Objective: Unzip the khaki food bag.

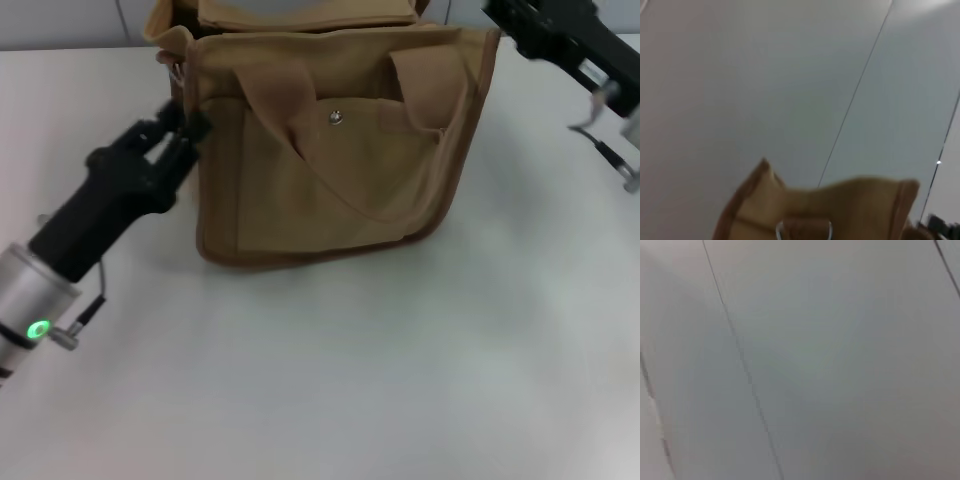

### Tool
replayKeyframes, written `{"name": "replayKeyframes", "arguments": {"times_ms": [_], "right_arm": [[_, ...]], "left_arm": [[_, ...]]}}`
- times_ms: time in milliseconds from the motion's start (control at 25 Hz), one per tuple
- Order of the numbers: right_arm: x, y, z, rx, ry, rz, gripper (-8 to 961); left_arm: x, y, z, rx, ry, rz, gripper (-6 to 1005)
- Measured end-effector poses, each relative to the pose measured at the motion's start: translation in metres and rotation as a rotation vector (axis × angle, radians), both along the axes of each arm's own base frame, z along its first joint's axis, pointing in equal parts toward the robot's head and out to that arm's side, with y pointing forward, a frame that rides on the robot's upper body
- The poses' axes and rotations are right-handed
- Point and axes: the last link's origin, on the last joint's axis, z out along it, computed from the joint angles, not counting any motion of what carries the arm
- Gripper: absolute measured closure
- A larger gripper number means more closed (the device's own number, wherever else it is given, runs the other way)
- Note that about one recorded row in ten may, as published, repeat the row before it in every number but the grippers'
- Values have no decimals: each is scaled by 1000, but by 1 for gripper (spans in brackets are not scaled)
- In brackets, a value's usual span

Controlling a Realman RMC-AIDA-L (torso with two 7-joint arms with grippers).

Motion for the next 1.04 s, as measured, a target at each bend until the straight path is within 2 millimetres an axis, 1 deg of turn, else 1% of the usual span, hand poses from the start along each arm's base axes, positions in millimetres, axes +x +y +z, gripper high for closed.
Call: {"name": "replayKeyframes", "arguments": {"times_ms": [40,80,200,240,280,360,400,440,520,600,640,840,1040], "right_arm": [[4,-14,5,5,18,45,685],[4,-14,5,5,18,45,644],[8,-42,13,-22,-8,165,519],[8,-50,13,-48,-22,209,474],[7,-73,13,-131,-67,331,428],[6,-92,9,-239,-126,448,338],[6,-92,9,-239,-126,448,313],[4,-107,0,-353,-167,533,288],[4,-111,-3,-387,-176,553,237],[1,-115,-11,-458,-187,572,187],[0,-115,-17,-492,-186,558,187],[-1,-116,-25,-517,-154,537,187],[-2,-118,-27,-526,-140,539,187]], "left_arm": [[-4,-5,14,20,3,-43,803],[-4,-5,14,20,3,-43,771],[-9,-16,37,3,39,-147,673],[-9,-23,47,-20,69,-221,640],[-9,-32,60,-64,125,-322,608],[-10,-39,70,-144,198,-417,529],[-10,-39,70,-144,198,-417,490],[-12,-44,75,-247,270,-491,451],[-13,-45,76,-274,284,-508,372],[-13,-47,78,-331,307,-540,180],[-14,-48,81,-358,312,-549,175],[-14,-49,85,-382,307,-553,152],[-13,-52,84,-390,294,-557,152]]}}
